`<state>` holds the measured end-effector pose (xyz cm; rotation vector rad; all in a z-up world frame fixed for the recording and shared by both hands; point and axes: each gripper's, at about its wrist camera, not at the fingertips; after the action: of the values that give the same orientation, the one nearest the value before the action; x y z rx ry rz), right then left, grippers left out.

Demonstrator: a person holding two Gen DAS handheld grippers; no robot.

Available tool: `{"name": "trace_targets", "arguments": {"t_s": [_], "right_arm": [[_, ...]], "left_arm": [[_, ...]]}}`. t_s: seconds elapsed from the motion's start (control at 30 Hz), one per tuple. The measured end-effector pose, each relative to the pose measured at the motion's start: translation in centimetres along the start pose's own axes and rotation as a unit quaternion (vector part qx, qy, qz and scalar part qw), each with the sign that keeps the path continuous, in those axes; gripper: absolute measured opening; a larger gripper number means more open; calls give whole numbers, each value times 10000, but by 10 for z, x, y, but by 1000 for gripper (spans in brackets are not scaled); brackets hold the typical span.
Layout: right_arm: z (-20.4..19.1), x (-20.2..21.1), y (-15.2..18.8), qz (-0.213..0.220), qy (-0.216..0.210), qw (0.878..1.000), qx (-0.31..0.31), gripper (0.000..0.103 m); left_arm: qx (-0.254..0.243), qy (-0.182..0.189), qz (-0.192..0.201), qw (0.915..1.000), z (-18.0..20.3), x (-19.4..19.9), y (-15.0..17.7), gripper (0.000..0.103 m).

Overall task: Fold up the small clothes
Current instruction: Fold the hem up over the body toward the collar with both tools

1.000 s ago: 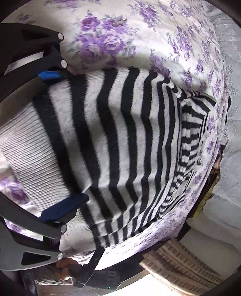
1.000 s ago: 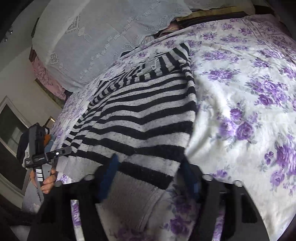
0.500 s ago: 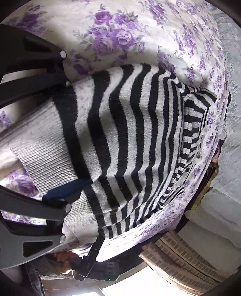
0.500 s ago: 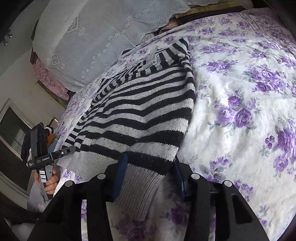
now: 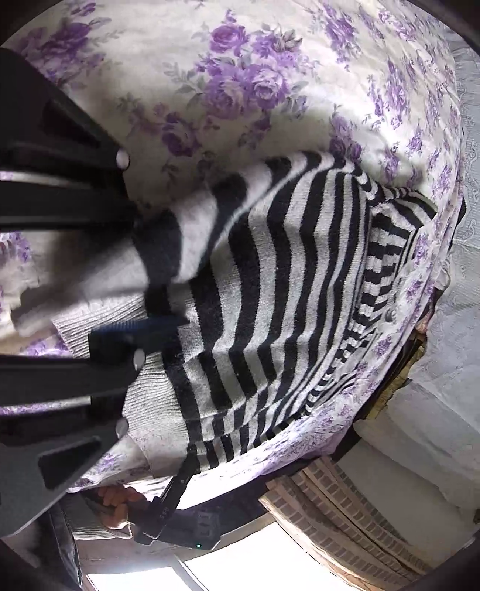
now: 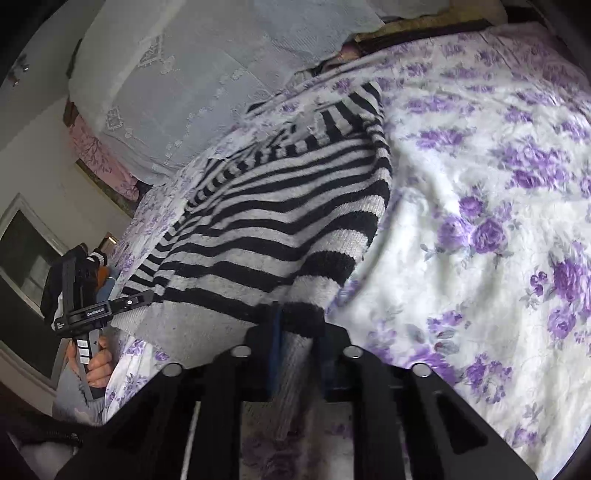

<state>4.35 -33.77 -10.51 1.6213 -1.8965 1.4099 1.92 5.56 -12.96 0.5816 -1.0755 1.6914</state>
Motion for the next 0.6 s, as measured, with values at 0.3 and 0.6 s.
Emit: {"name": "trace_targets", "arguments": {"t_s": [0.3, 0.6], "right_arm": [[6, 7, -11, 162, -418, 9988, -169, 14], [-14, 19, -35, 466, -477, 9978, 36, 13]], "left_arm": [[-44, 16, 36, 10000, 1, 8, -8, 15], [-461, -228, 416, 9978, 23, 31, -33, 11]]}}
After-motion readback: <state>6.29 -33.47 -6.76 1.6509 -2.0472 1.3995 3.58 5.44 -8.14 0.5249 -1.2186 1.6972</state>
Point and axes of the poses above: each gripper's, at about its wrist camera, not at the fingertips, and x roughly against the way its jaws point, z to its right, y to its underside, and after that the axes turned 11 degrees about -z, right-handed
